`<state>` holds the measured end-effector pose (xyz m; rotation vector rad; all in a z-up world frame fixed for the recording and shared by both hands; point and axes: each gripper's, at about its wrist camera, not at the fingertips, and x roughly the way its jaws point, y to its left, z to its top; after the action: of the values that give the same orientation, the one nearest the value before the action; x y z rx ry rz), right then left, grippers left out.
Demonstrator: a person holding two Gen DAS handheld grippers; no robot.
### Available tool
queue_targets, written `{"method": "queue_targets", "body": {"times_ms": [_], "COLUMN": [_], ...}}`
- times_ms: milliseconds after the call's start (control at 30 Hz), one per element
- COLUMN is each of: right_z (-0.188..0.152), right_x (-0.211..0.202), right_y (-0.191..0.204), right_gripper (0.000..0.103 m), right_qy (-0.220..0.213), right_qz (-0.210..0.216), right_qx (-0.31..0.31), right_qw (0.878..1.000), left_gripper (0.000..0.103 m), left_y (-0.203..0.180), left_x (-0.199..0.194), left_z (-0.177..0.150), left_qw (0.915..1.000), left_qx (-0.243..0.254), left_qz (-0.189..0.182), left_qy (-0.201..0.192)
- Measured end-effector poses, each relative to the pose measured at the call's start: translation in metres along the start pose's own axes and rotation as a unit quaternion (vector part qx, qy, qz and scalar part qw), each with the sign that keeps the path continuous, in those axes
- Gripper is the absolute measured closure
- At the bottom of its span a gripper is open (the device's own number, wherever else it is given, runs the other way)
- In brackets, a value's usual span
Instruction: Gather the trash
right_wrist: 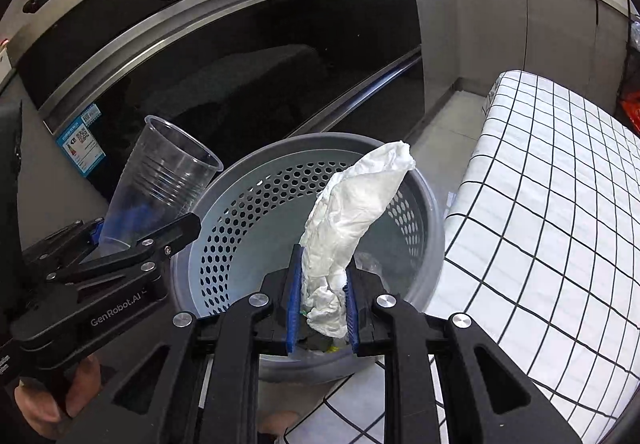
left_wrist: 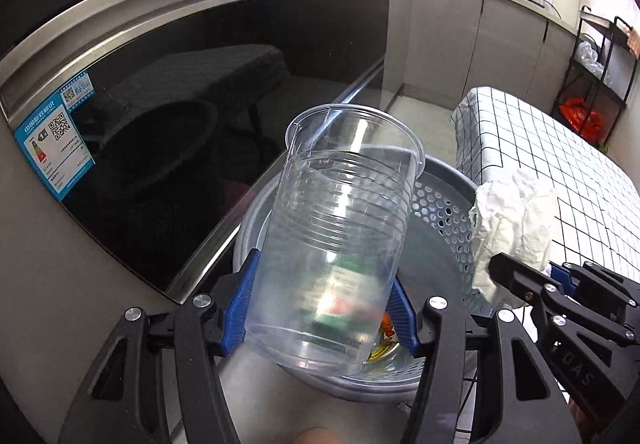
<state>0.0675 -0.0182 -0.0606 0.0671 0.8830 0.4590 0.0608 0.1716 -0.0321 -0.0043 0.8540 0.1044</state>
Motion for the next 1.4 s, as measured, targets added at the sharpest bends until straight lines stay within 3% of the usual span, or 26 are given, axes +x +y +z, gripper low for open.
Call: {"method": "queue_targets", "body": {"times_ms": [167, 267, 333, 367, 467, 1100, 1400], "right_z": [0.002, 0.005, 0.004, 0.005, 0.005, -0.016, -0.021], "right_x": [0.006, 0.004, 0.001, 0.0, -0.005, -0.026, -0.041], "right_y": [0.001, 0.0, 0.003, 0.005, 0.007, -0.011, -0.002], "right_gripper": [0.081, 0.07, 0.054, 0.052, 0.052, 0.05, 0.043], "right_qy": [0.001, -0.004, -0.013, -0.018, -0.025, -0.04, -0.056], "right_qz": [-0.001, -0.005, -0.007, -0.008, -0.013, -0.061, -0.079], "right_qx": [-0.001, -0.003, -0.001, -0.001, -0.002, 0.062, 0.06], "right_qw": [1.0, 1.0, 1.0, 1.0, 1.0, 0.995, 0.994], "left_gripper": [0.044, 0.036, 0.03, 0.027, 0.021, 0.018, 0.015], "left_y": [0.002, 0.005, 0.006, 0.006, 0.006, 0.002, 0.002], "left_x": [-0.001, -0.002, -0.003, -0.004, -0.006, -0.019, -0.025], "left_z": [-0.001, -0.001, -0.001, 0.0, 0.0, -0.003, -0.003], "left_qw": [1.0, 0.9999, 0.9998, 0.9998, 0.9997, 0.9993, 0.9991], "left_qx": [-0.005, -0.013, -0.016, -0.018, -0.021, -0.013, -0.011], "left_qz": [0.0, 0.0, 0.003, 0.002, 0.0, 0.01, 0.009], "left_qy": [-0.003, -0.002, -0.006, -0.008, -0.011, -0.033, -0.04]}}
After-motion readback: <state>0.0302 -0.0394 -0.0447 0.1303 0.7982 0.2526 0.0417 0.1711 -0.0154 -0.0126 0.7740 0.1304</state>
